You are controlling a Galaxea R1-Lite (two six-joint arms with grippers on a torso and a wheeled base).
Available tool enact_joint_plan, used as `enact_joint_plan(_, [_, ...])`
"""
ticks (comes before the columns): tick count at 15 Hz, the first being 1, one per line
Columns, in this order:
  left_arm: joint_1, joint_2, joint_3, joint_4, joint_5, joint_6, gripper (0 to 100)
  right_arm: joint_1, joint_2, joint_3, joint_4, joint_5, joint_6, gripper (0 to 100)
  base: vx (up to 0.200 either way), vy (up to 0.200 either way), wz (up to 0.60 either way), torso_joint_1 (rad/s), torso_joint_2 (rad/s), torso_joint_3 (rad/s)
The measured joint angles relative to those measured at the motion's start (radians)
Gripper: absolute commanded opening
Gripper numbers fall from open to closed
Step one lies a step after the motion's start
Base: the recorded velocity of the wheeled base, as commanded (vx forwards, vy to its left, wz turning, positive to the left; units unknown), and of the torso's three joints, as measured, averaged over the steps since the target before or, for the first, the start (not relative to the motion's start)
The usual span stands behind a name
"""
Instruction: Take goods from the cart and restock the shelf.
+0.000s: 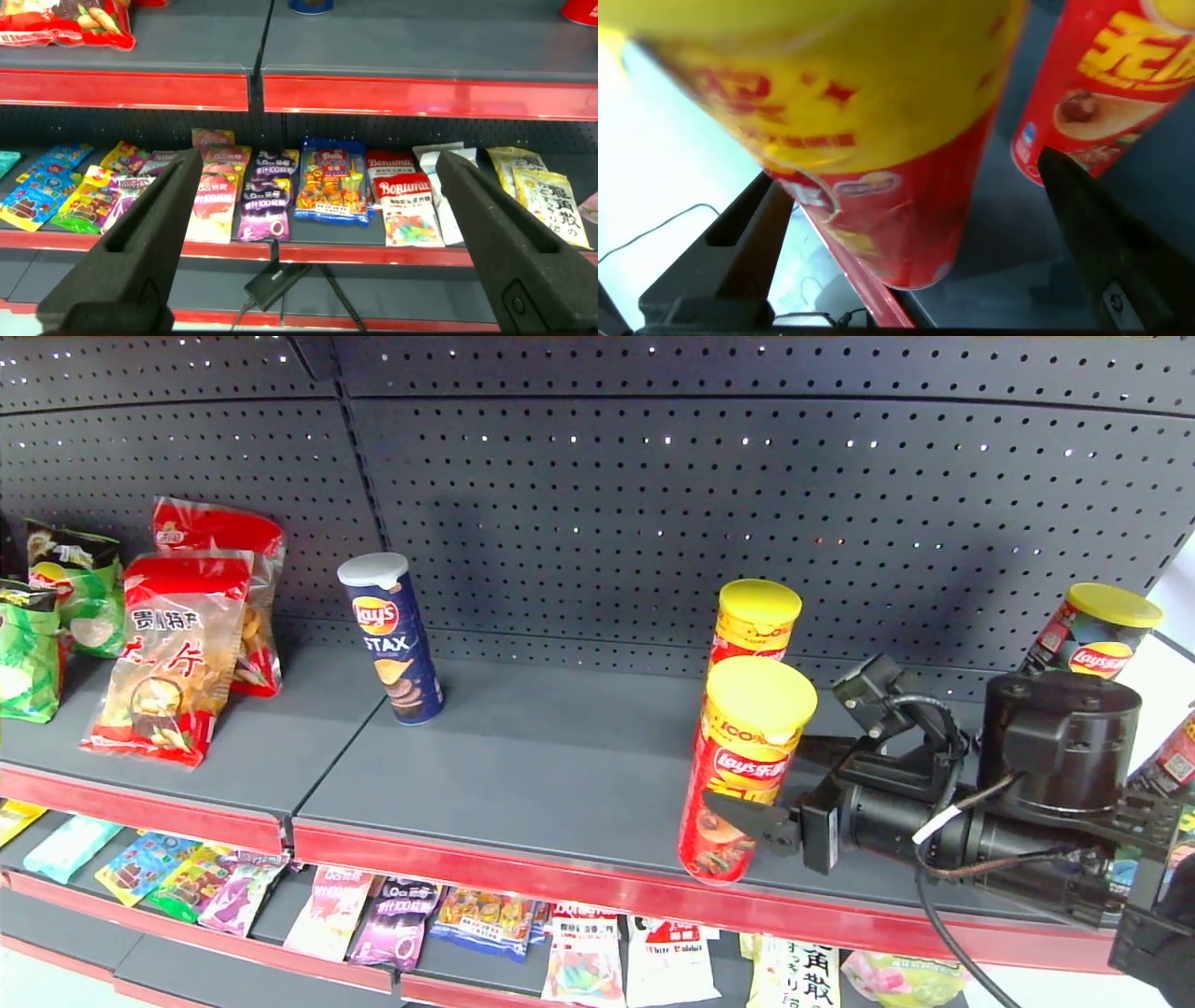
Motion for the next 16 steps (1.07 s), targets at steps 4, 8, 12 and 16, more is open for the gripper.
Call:
enact_joint_plan(4, [0.000, 0.000, 0.000, 0.000, 0.000, 0.000, 100, -0.033, -0.055, 0.060, 0.001, 0.021, -0.001, 100, 0.000, 0.000, 0.00, 0.000, 0.00, 0.000])
enact_joint_plan(8, [0.000, 0.000, 0.000, 0.000, 0.000, 0.000, 100, -0.041, -0.104, 0.086, 0.000, 0.054, -0.001, 100, 0.000, 0.000, 0.00, 0.000, 0.00, 0.000])
enact_joint_plan(12, [0.000, 0.000, 0.000, 0.000, 0.000, 0.000, 100, -0.044, -0.144, 0.104, 0.015, 0.055, 0.004, 100, 0.000, 0.000, 0.00, 0.000, 0.00, 0.000])
enact_joint_plan(16, [0.000, 0.000, 0.000, 0.000, 0.000, 0.000, 100, -0.047, -0.256, 0.118, 0.171, 0.095, 0.035, 100, 0.000, 0.000, 0.00, 0.000, 0.00, 0.000])
